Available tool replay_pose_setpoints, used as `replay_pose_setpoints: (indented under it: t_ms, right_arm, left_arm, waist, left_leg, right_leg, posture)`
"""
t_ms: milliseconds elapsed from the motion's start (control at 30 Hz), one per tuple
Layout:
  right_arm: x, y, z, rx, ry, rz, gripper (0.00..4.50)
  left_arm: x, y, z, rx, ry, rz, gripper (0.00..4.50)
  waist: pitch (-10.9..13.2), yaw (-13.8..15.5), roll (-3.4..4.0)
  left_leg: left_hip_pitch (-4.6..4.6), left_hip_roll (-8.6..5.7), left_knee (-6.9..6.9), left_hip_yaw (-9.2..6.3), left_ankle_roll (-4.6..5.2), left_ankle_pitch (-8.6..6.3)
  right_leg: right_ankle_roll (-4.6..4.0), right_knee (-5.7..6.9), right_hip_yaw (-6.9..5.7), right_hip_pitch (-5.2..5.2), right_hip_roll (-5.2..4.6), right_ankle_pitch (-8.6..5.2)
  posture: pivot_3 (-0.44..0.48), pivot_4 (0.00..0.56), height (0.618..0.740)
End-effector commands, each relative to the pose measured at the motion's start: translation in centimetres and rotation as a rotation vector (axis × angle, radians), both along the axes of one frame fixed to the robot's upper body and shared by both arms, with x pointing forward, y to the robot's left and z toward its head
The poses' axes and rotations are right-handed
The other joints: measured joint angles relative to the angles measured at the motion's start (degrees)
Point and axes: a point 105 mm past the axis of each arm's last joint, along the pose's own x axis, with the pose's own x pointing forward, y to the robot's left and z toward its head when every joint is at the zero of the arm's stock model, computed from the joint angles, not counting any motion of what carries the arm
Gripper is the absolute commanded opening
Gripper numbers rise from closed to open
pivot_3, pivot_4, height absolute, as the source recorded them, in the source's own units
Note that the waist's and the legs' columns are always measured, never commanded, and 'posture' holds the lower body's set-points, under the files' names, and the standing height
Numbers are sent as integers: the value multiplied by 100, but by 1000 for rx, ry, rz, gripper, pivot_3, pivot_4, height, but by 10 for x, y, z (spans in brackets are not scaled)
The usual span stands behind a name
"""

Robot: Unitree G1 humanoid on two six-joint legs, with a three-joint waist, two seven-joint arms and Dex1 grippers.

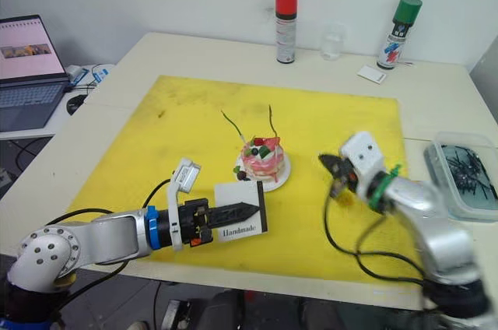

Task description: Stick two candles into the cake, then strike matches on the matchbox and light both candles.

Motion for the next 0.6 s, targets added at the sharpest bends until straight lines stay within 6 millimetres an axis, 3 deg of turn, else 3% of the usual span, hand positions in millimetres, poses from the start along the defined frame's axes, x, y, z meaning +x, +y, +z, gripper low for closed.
replay_pose_setpoints:
  t_ms: [33,233,600]
  right_arm:
    - [-30,17,21,-56,-73,231,58]
    - [-44,35,20,-89,-113,310,58]
    - [-38,43,10,-142,-138,274,58]
  left_arm:
    - [8,-7,6,-26,-30,-12,0]
    - [12,-16,9,-50,-44,-29,0]
    - [10,-21,12,-64,-52,-60,0]
  waist:
    - [1,-40,1]
    - [2,-5,-2]
    - [1,9,-3]
  left_leg:
    - [3,0,0,1,1,0]
    - [2,-6,11,3,-1,1]
    - [1,-10,17,3,-2,1]
  right_leg:
    - [1,1,4,0,2,0]
    - [14,1,6,4,-5,8]
    - [22,0,8,6,-9,15]
  posture:
    - [0,150,740]
    - [0,150,740]
    - [0,150,740]
